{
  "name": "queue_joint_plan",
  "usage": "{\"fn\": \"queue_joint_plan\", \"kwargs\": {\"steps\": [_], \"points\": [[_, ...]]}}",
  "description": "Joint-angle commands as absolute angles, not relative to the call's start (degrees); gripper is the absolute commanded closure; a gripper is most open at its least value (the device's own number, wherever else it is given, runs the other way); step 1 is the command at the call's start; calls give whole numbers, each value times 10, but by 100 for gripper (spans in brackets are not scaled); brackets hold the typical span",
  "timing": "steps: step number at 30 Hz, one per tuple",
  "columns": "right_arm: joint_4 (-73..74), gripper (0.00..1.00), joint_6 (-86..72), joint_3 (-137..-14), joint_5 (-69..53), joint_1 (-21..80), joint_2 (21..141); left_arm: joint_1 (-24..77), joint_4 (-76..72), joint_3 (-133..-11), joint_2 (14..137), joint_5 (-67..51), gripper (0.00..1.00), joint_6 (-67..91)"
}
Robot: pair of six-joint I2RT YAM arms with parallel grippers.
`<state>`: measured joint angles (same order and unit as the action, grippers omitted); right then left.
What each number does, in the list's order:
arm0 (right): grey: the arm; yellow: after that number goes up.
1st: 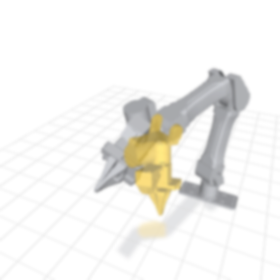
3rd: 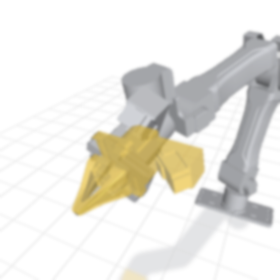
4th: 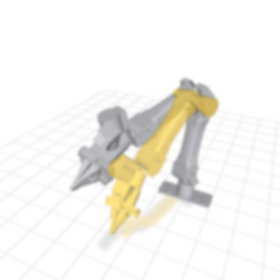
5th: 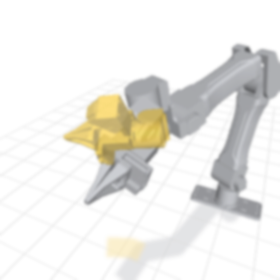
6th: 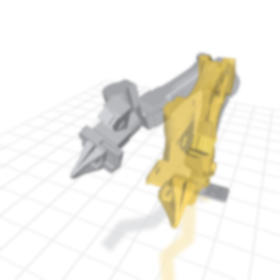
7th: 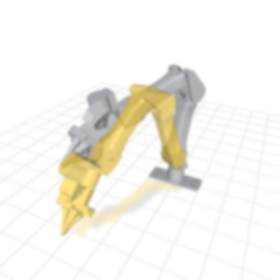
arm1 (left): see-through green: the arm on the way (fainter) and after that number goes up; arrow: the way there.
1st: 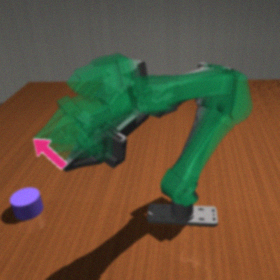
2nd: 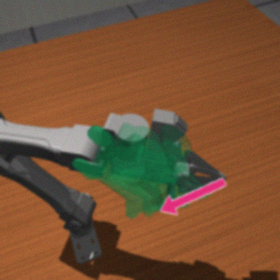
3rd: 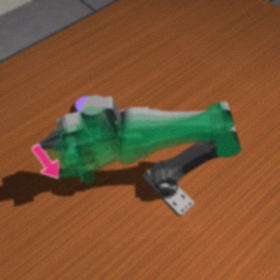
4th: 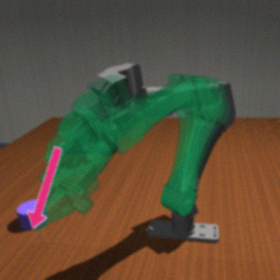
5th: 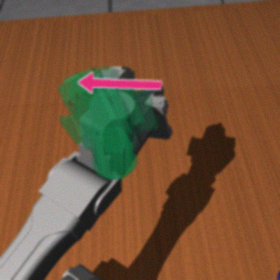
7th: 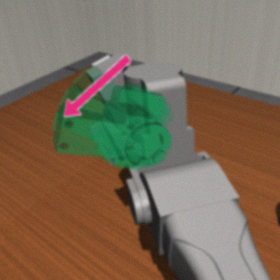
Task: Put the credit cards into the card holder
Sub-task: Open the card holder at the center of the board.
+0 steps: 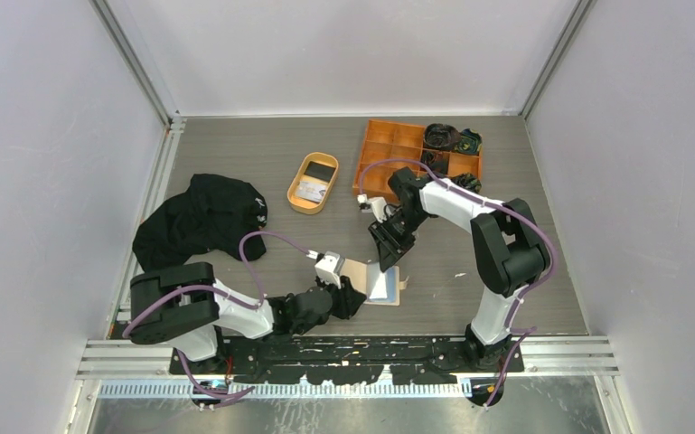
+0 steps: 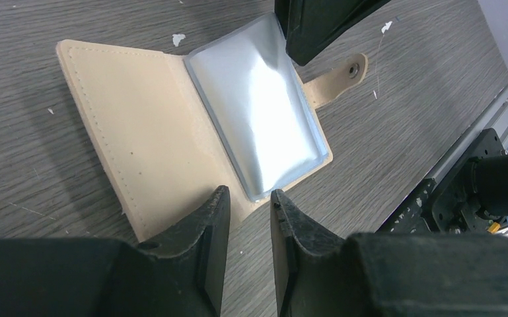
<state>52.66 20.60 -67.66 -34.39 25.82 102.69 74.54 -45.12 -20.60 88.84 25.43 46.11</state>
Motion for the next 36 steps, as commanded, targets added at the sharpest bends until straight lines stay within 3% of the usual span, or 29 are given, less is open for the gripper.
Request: {"fn": "queue_joint_plan", "kwargs": {"steps": [1, 7, 13, 19, 24, 33, 36], "points": [[541, 60, 201, -703, -416, 262, 1026, 743, -491, -209, 894, 256, 69, 461], [537, 60, 188, -705, -482, 262, 1050, 743, -500, -206, 890, 250, 63, 454], [512, 60, 149, -706, -541, 262, 1082, 743, -523, -197, 886, 244, 41, 445], [488, 60, 113, -702, -583, 262, 1103, 743, -472, -206, 869, 273, 25, 444], [472, 59, 92, -701, -613, 262, 1116, 743, -378, -230, 842, 305, 24, 441], [477, 55, 97, -703, -633, 261, 1116, 743, -344, -243, 836, 326, 40, 435], [476, 54, 97, -702, -655, 262, 1118, 743, -341, -244, 835, 327, 40, 434]]}}
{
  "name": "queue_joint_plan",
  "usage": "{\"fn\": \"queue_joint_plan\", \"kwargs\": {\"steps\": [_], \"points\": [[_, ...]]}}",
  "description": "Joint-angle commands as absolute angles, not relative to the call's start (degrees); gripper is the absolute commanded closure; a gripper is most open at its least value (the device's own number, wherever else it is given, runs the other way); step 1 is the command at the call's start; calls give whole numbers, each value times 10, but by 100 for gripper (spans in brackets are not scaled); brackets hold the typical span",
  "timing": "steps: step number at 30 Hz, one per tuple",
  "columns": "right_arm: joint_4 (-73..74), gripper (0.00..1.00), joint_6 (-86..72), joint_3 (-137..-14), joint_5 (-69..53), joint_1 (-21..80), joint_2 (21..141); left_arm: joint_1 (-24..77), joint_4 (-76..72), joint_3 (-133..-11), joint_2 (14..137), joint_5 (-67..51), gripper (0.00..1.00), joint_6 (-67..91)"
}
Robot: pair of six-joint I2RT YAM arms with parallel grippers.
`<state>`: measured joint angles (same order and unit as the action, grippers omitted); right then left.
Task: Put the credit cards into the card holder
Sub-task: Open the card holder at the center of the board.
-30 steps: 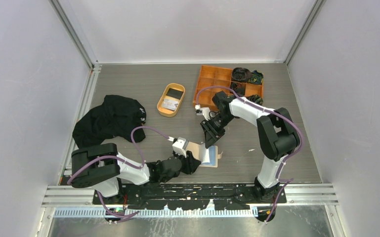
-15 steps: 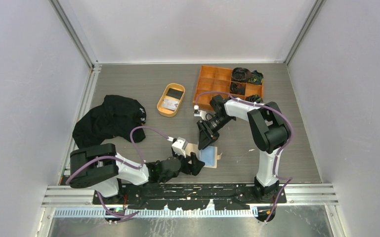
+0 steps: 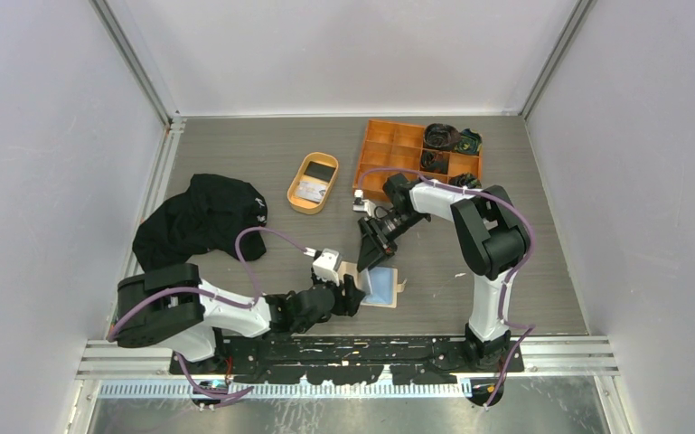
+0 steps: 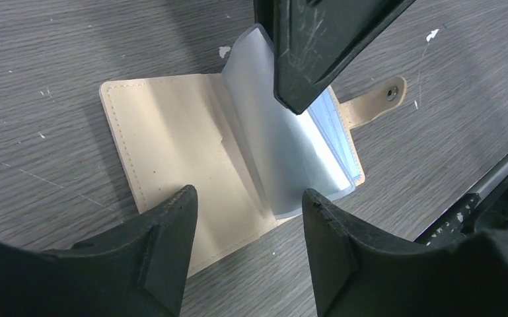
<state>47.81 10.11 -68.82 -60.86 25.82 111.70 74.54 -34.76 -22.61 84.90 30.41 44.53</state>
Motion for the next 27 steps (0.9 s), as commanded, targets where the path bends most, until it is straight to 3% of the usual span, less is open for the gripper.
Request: {"fn": "queue_joint_plan", "kwargs": {"steps": [1, 10, 15, 23, 27], "points": [[476, 54, 96, -702, -663, 262, 1119, 743, -341, -242, 833, 326, 40, 433], [436, 54, 50, -692, -699, 265, 1146, 743, -394, -210, 793, 279, 26, 422], [410, 57, 19, -686, -708, 274, 1151, 743, -341, -226, 785, 313, 25, 427], [410, 57, 15, -691, -710, 283, 1160, 743, -262, -264, 815, 357, 35, 444], [434, 56, 40, -699, -694, 283, 1160, 743, -250, -260, 812, 374, 52, 446]]}}
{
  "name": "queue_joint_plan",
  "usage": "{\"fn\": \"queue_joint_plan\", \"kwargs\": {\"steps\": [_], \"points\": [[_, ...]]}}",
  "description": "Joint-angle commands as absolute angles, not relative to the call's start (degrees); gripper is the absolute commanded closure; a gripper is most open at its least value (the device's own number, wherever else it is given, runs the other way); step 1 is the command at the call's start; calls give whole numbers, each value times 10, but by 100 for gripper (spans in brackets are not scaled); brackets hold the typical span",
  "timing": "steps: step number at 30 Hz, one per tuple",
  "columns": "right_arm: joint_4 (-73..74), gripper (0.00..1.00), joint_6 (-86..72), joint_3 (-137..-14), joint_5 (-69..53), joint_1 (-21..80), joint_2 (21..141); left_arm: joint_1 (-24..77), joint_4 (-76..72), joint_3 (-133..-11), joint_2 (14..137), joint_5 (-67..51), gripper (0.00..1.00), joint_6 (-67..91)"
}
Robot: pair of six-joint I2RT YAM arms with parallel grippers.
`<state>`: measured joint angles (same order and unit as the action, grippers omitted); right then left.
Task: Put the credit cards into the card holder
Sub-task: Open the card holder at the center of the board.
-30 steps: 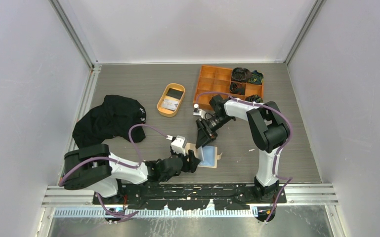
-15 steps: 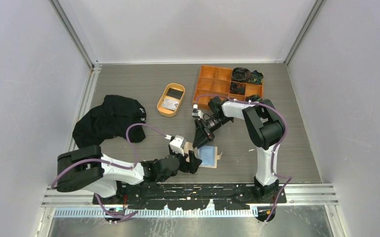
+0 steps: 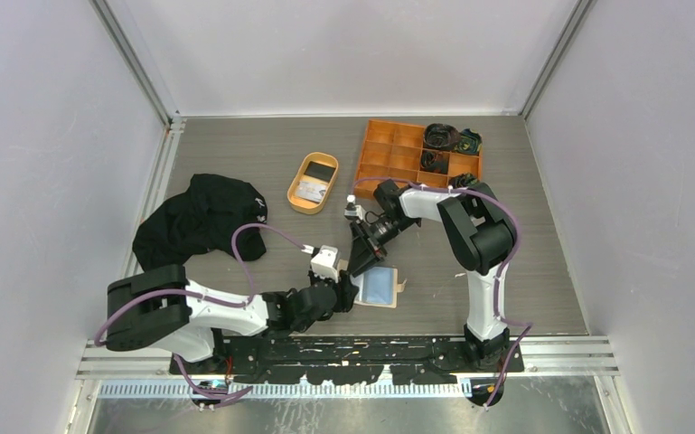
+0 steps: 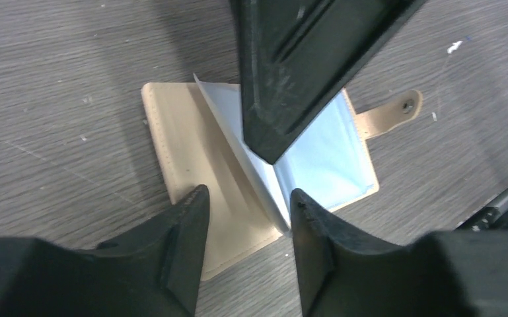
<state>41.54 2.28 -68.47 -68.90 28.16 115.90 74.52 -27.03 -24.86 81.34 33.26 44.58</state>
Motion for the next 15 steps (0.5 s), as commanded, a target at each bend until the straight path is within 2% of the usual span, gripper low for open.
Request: {"fn": "queue_joint_plan", "kwargs": {"steps": [1, 5, 12, 15], "points": [[446, 56, 52, -704, -689, 283, 1160, 743, -245, -260, 811, 378, 56, 446], [506, 56, 116, -729, -665, 283, 1149, 741, -230, -258, 809, 390, 71, 447], [546, 56, 198, -743, -593, 279, 1091, 730, -238, -244, 811, 373, 91, 456], [540, 57, 232, -732, -539, 280, 1054, 727, -260, -227, 809, 364, 94, 468]]}}
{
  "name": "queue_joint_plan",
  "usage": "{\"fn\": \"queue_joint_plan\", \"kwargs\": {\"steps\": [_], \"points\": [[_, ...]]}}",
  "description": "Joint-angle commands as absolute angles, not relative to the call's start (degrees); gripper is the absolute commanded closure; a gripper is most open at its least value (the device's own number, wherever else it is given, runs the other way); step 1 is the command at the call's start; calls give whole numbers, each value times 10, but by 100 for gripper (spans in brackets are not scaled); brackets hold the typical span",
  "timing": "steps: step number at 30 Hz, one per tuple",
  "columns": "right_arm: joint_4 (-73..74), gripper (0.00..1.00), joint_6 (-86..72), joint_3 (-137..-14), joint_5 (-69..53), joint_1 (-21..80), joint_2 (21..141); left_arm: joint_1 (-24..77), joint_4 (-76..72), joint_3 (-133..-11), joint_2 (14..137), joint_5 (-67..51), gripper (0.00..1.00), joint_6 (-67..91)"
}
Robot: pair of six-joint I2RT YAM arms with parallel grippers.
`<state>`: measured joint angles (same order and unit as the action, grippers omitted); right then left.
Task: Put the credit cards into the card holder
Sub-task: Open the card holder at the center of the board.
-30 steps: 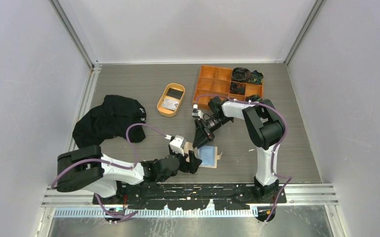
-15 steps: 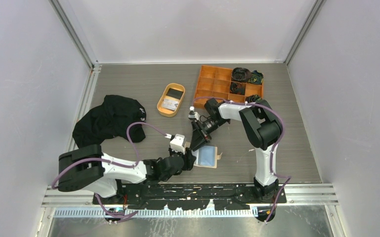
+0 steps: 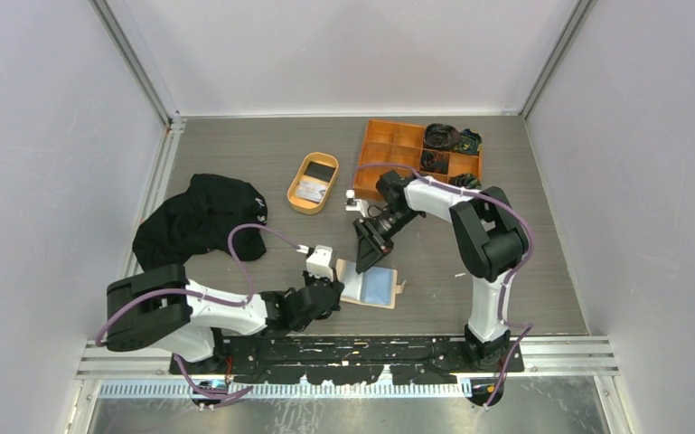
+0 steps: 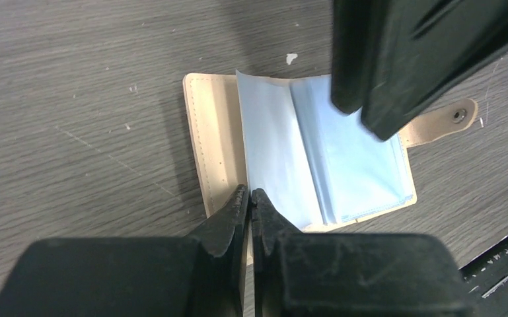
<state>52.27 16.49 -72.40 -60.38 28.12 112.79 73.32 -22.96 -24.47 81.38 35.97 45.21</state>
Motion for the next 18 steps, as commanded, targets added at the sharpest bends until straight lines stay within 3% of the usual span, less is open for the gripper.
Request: {"fn": "queue_joint_plan", "kwargs": {"steps": [1, 6, 11, 18], "points": [[532, 58, 242, -724, -520, 282, 1037, 726, -269, -218, 808, 362, 95, 473], [476, 59, 347, -651, -424, 317, 927, 724, -317, -186, 800, 355, 95, 495], [495, 59, 531, -589, -434, 335, 849, 723, -324, -184, 808, 349, 91, 506], [525, 57, 591, -583, -430, 329, 806, 723, -425, -149, 812, 322, 67, 503]]}}
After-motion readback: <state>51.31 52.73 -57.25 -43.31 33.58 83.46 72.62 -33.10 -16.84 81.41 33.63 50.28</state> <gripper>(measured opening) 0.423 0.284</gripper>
